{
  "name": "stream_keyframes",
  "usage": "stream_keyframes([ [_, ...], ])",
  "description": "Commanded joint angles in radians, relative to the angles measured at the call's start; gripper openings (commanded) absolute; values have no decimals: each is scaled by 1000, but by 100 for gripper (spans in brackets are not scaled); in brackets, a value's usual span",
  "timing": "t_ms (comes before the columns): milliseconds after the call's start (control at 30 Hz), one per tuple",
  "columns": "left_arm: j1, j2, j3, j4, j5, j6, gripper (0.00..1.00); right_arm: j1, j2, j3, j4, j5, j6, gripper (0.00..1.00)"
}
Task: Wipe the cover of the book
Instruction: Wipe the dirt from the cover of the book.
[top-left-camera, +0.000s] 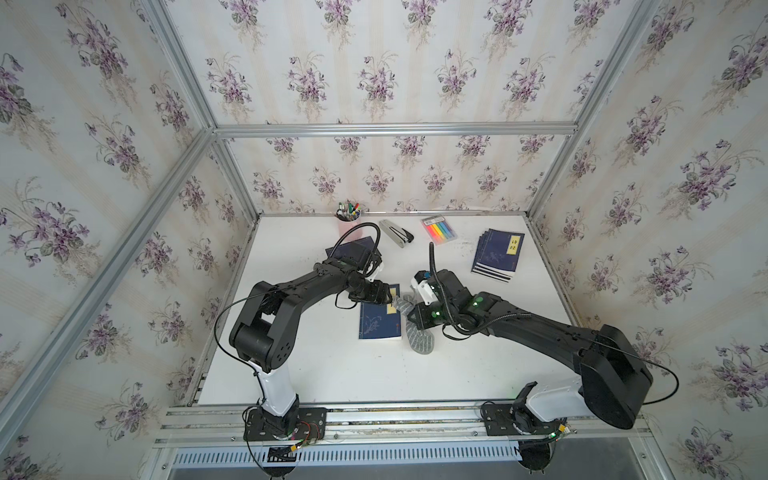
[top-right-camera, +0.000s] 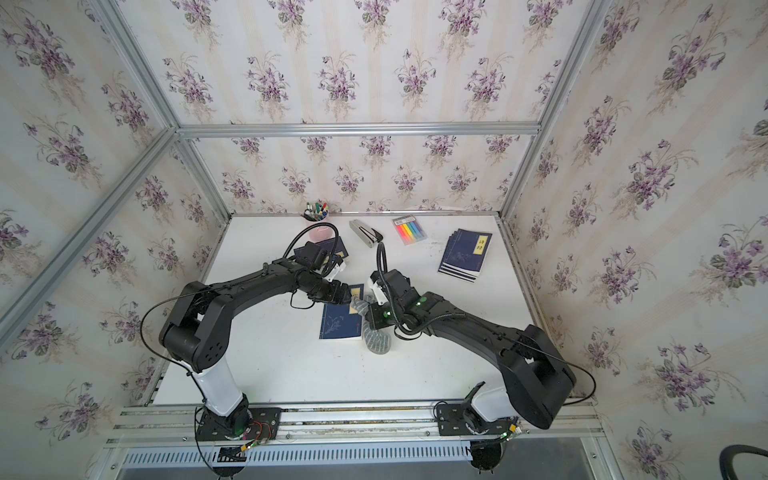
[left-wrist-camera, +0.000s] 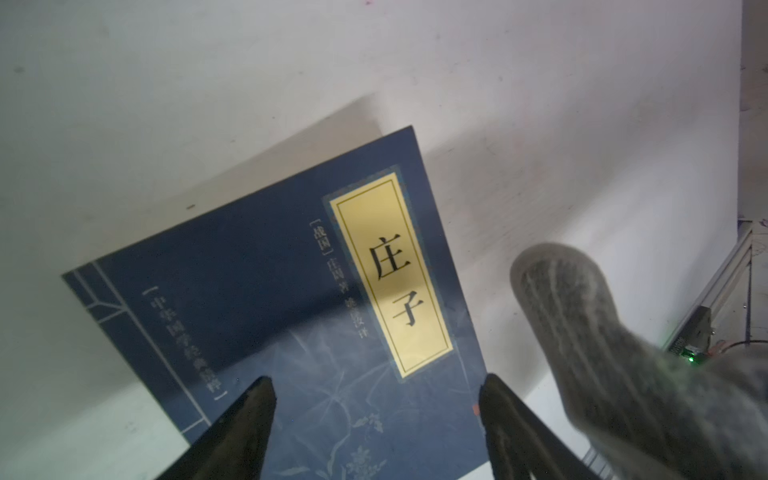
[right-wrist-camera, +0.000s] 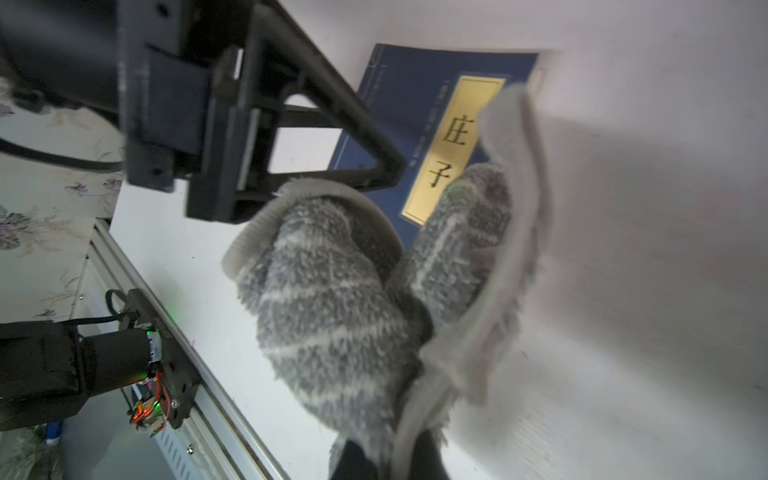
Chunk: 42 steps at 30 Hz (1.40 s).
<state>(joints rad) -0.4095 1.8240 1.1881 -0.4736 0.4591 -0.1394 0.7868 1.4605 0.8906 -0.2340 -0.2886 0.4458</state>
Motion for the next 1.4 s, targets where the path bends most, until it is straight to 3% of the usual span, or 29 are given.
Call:
stream_keyframes([
  [0,12,-9,-18,-22,-60,9,77,30,64,36,97,-30,40,0],
  [200,26,-91,-128,8,-136,-11,78,37,215,102,141,-30,74,0],
  [367,31,-54,-130,19,-67,-18,77,36,305,147,112,1,71,0],
  [700,7,-51,-223,132,78,-117,70,-24,271,59,131,36,90,0],
  [1033,-130,-142,-310,201,50,-244,69,-68,207,24,111,57,68,0],
  [1233,-123,-213,-228,72,-80,-177,70,-70,184,24,88,73,65,0],
  [1367,-100,-175,-103,1,-94,-109,70,-69,159,9,66,104,68,11],
])
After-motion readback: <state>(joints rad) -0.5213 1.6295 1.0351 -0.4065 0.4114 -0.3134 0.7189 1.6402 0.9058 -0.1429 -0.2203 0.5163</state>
